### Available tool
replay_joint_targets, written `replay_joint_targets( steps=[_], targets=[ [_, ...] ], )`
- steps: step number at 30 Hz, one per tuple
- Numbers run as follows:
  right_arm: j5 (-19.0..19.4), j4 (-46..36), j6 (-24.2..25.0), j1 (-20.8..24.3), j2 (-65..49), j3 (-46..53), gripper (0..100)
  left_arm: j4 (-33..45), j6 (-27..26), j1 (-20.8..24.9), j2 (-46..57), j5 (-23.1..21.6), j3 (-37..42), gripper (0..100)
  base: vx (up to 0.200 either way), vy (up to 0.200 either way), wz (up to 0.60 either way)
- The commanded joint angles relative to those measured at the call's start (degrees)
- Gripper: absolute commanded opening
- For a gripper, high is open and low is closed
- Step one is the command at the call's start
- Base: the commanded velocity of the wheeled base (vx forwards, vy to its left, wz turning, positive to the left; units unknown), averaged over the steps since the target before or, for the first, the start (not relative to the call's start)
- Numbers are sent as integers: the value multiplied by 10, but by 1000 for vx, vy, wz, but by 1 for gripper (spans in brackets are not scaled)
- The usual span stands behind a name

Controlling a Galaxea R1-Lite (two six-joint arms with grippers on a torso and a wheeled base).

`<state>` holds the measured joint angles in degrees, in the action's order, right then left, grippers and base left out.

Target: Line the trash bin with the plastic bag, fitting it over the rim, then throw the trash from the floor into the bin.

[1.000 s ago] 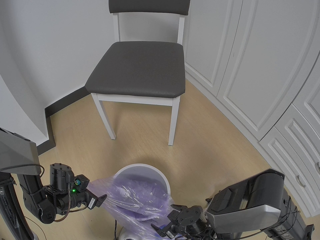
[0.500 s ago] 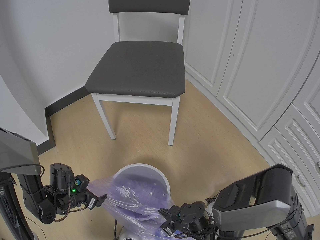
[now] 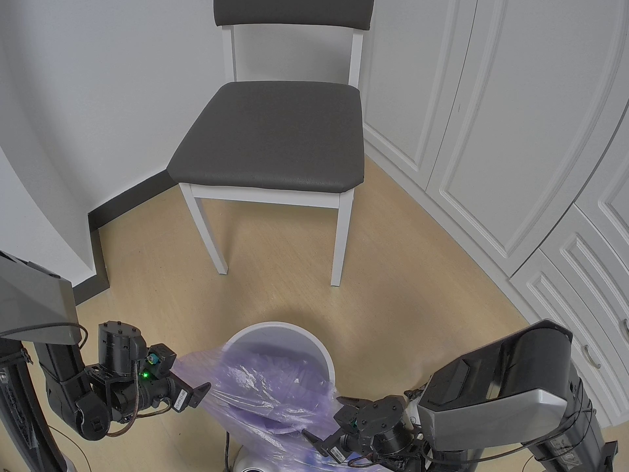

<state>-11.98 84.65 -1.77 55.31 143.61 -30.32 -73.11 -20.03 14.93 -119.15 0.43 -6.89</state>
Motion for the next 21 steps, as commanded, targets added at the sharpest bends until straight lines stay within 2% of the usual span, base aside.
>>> replay_joint_targets(
  steps=[1, 12, 13, 21],
  targets=[
    [0, -2, -1, -13, 19, -15, 100, 0, 0, 0, -1, 0, -1, 100, 0, 0, 0],
    [1, 2, -1, -26, 38, -29, 100, 0, 0, -1, -1, 0, -1, 100, 0, 0, 0],
    [1, 2, -1, -26, 38, -30, 0, 0, 0, -1, -1, 0, -1, 100, 0, 0, 0],
    [2, 8, 4, -27, 29, -35, 0, -1, 0, -3, 1, 0, -1, 100, 0, 0, 0]
  ],
)
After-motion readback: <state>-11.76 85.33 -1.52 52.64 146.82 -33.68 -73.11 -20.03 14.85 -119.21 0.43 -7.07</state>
